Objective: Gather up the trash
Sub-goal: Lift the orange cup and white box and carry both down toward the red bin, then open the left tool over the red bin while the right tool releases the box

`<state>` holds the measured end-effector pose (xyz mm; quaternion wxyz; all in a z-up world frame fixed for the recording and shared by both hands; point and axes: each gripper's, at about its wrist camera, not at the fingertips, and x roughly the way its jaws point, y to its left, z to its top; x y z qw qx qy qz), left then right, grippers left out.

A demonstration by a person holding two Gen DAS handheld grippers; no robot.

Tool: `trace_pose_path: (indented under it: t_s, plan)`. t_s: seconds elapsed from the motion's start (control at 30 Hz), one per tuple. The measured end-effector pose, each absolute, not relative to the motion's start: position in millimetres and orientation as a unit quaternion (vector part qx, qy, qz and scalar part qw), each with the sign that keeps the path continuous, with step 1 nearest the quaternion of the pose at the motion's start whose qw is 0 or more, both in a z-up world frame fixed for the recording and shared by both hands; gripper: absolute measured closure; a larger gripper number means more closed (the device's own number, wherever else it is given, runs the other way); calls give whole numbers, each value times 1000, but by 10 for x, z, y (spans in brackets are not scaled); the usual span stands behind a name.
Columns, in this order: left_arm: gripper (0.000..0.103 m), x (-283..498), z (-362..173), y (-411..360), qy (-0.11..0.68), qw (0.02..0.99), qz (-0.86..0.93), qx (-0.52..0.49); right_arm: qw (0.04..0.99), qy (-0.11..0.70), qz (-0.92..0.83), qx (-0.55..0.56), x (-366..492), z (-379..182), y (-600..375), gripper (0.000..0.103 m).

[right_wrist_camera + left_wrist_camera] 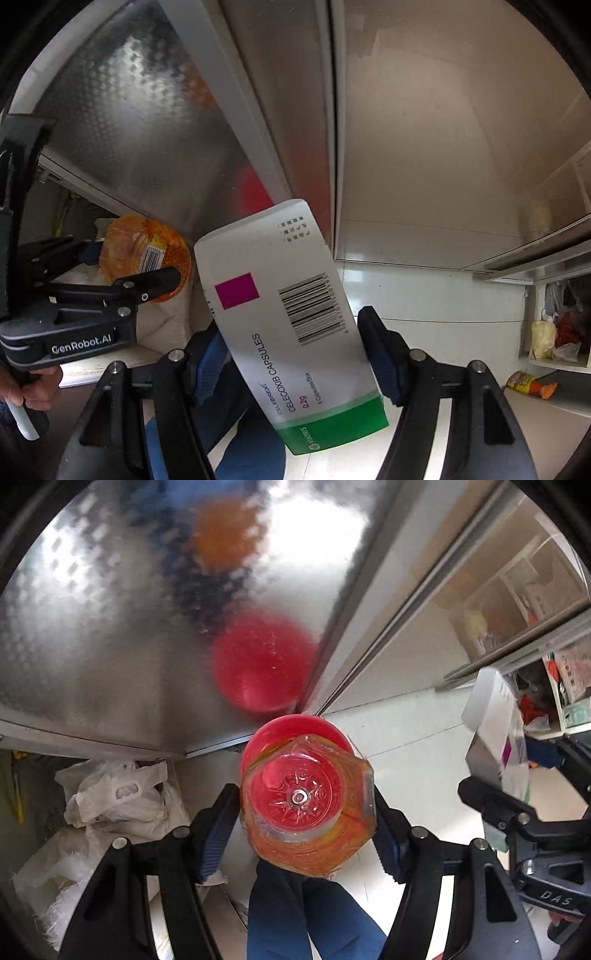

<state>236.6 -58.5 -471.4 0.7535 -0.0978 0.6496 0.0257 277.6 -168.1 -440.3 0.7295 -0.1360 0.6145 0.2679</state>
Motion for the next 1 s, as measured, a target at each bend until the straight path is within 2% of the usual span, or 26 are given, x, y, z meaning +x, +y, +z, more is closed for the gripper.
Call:
trace_pose_path:
  t_s: [0.43, 0.5, 0.57, 0.7, 0.87, 1.0]
  plan:
    - [35, 2324, -4586, -505, 654, 748, 43, -103, 727, 620, 262, -133, 2751, -4284, -1776, 37]
    - [30, 2313, -4572, -483, 658, 745, 37, -106, 726, 622, 263, -132, 2745, -4253, -1778, 37]
    - [20, 2279, -4556, -454, 652, 751, 33, -98, 725, 622, 265, -130, 2740, -4234, -1769, 37]
    - [14, 2197, -4537, -409, 642, 762, 36, -83, 719, 624, 276, -136, 2726, -4272, -1697, 37]
    - [0, 2110, -4601, -234, 643, 757, 44, -107, 710, 624, 295, -138, 2710, -4382, -1661, 37]
    - [0, 2046, -4656, -78, 640, 757, 55, -122, 701, 626, 311, -144, 2673, -4488, -1529, 37]
